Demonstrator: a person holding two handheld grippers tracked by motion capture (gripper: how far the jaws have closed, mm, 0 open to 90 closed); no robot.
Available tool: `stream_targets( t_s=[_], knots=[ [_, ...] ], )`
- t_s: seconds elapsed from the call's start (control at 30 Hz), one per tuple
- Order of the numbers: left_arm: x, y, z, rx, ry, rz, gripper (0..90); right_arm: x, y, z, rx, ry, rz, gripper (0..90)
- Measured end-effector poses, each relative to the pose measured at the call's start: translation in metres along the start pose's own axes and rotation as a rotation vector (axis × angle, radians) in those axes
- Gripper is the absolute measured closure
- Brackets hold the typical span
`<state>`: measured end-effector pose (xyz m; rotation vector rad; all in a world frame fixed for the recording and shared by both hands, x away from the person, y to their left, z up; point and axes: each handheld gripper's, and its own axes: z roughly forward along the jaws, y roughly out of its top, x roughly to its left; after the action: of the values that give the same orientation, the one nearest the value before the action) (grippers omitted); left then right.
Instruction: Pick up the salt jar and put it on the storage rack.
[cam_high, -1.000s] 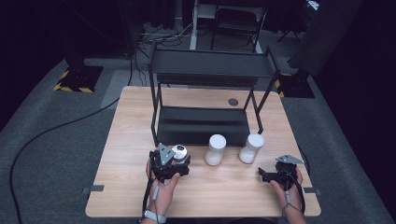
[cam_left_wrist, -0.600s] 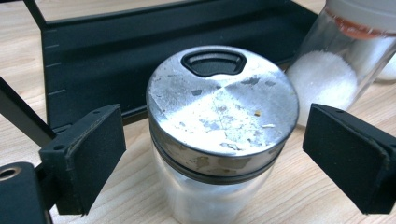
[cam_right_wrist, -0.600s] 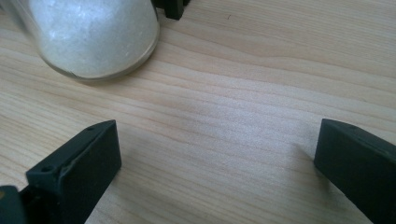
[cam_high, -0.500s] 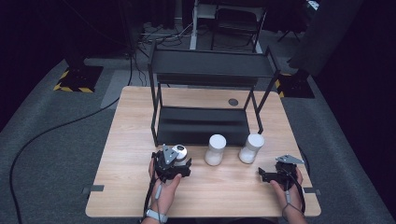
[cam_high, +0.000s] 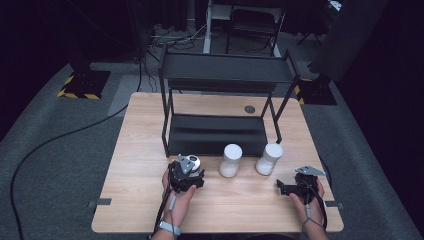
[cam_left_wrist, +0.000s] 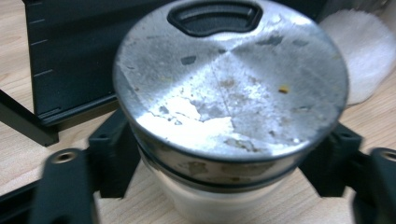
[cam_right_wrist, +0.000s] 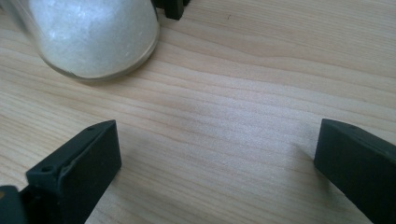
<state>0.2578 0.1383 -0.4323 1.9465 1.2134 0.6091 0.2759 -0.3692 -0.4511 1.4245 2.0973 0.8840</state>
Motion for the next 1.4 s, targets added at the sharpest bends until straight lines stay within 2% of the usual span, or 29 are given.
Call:
stream_targets(
  t_s=[0.07, 0.43, 0.53, 0.67, 0.87, 1.23, 1.4],
  knots=[
    [-0.002, -0.001, 0.001, -0.007, 0.008, -0.001, 29.3, 0.000, 0.000, 0.000, 0.000, 0.000, 0.000, 0.3],
    [0.003, -0.001, 0.001, -0.010, -0.005, 0.002, 30.0, 0.000, 0.000, 0.000, 0.000, -0.001, 0.002, 0.4],
    [0.004, -0.001, -0.001, -0.025, -0.004, -0.021, 30.0, 0.000, 0.000, 0.000, 0.000, -0.002, 0.002, 0.4],
    [0.006, 0.002, -0.006, -0.035, 0.002, -0.024, 30.0, 0.000, 0.000, 0.000, 0.000, -0.002, 0.002, 0.4],
    [0.009, 0.012, -0.010, -0.039, -0.019, -0.016, 30.0, 0.001, 0.000, 0.000, 0.000, -0.002, 0.002, 0.4],
    [0.014, 0.031, -0.018, -0.056, -0.025, 0.003, 30.0, 0.000, 0.000, 0.000, 0.000, -0.001, 0.001, 0.4],
    [0.022, 0.041, -0.021, -0.060, -0.048, 0.000, 30.0, 0.000, 0.000, 0.000, 0.000, 0.000, 0.000, 0.4]
  ],
)
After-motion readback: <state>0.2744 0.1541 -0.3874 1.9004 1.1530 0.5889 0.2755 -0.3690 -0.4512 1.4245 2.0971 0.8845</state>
